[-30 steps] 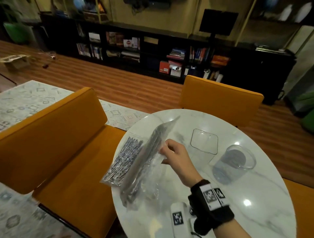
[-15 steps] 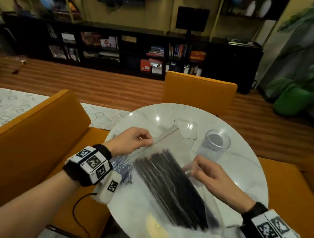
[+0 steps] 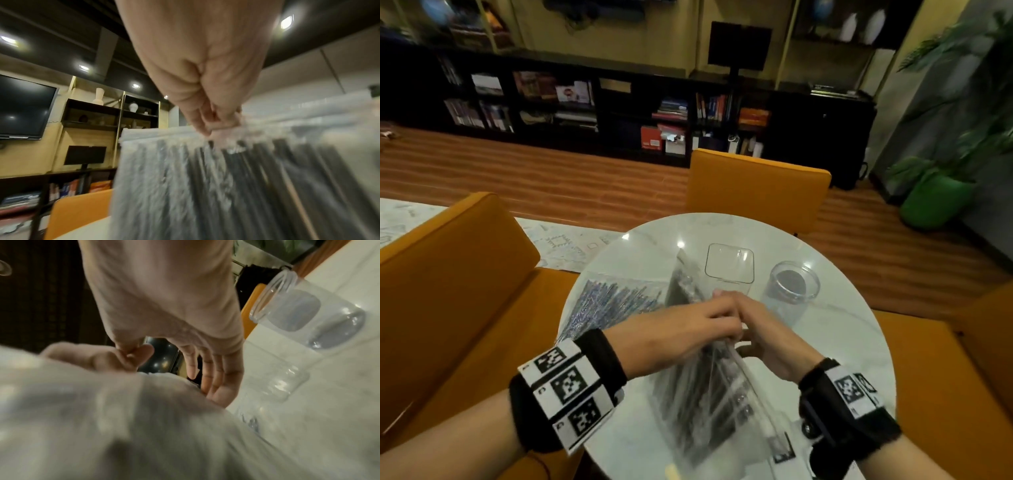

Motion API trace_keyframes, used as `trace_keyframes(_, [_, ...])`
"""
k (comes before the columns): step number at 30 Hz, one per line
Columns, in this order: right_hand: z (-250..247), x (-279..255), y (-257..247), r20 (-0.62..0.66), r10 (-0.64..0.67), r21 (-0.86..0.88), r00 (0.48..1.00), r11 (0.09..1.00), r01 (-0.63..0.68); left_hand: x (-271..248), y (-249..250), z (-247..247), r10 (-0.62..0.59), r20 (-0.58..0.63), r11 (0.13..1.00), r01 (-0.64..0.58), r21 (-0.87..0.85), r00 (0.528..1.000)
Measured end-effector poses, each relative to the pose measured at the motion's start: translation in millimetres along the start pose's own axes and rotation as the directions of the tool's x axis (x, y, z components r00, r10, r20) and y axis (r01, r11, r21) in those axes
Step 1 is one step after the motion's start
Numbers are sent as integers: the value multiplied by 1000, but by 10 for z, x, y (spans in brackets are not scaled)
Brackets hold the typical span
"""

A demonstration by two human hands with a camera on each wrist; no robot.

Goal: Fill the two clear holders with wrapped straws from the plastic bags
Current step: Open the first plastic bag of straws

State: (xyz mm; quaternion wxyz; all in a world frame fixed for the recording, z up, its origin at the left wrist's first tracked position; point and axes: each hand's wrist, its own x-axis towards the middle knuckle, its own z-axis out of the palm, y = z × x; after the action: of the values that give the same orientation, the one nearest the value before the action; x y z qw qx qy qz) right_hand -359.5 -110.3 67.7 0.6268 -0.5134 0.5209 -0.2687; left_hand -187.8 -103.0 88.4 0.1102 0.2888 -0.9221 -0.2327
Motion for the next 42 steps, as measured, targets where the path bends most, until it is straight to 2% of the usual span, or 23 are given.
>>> trace_keyframes(1, [21,16,1,18,25,13,1000,1000,-26,-41,-71,71,-33,9,999,33,-11,999])
trace_keyframes(3, [71,45,14,38,66,30,997,997,-67,-94,-153,177,-153,-9,973,149,-174,988])
trace_keyframes(6, [120,85,37,36,110,96,993,989,-113,-154,-211,266,-204,-127,959,172,-224,971])
trace_keyframes(7, [121,94,35,38,116,133,993,984,-120,-169,-220,257,-273,-181,934,216,-283,945])
trace_keyframes(9, [132,106,35,56,103,201,993,973,-113,-197,-297,269,-375,-405,904,232,-358,834])
trace_keyframes(10, [163,103,36,69,77,201,995,975,-90,-200,-375,298,-417,-501,899,263,-350,758])
trace_keyframes(11, [216,103,49,68,39,178,997,983,-51,-191,-441,317,-525,-525,844,332,-421,669])
trace_keyframes(12, [281,108,70,50,-2,146,999,989,-5,-163,-456,302,-677,-449,720,399,-567,584])
trace_keyframes(13, [341,117,107,14,-34,119,999,992,32,-133,-471,319,-783,-325,573,414,-707,530])
trace_keyframes(14, [393,125,147,-27,-64,93,998,993,66,-107,-470,334,-820,-237,479,398,-783,520])
trace_keyframes(15, [422,126,172,-65,-92,53,994,994,96,-94,-460,337,-831,-188,428,384,-818,524])
trace_keyframes(16, [428,117,181,-101,-124,-1,987,992,125,-81,-450,314,-827,-186,423,370,-827,530])
trace_keyframes(20, [380,-6,185,-142,-326,-233,934,929,289,3,-497,26,-847,-244,434,350,-830,473])
trace_keyframes(22, [390,-86,220,-114,-417,-347,902,867,357,51,-521,-158,-849,-237,435,371,-820,472])
trace_keyframes(27, [326,-199,287,-56,-466,-473,883,791,387,112,-491,-365,-764,-263,582,455,-674,589])
trace_keyframes(30, [224,-215,150,-21,-460,-474,888,786,396,159,-405,-413,-755,-237,528,352,-773,612])
trace_keyframes(32, [149,-147,-7,-138,-437,-376,889,853,361,202,-317,-393,-747,-175,448,290,-846,641])
trace_keyframes(34, [83,-46,-123,-231,-351,-214,907,928,305,239,-228,-325,-706,-95,385,267,-883,702])
trace_keyframes(36, [49,26,-184,-231,-295,-128,927,954,272,253,-185,-268,-674,-59,356,253,-900,736])
trace_keyframes(38, [27,69,-189,-213,-286,-70,934,958,278,240,-205,-268,-666,-61,352,241,-904,744])
trace_keyframes(40, [1,78,-193,-193,-279,-46,941,960,276,219,-224,-284,-668,-63,372,259,-892,742])
trace_keyframes(41, [-3,84,-201,-191,-272,-50,943,962,267,219,-203,-284,-675,-86,419,284,-862,733])
trace_keyframes(42, [11,89,-214,-197,-267,-56,943,964,261,229,-172,-271,-681,-150,522,331,-786,717])
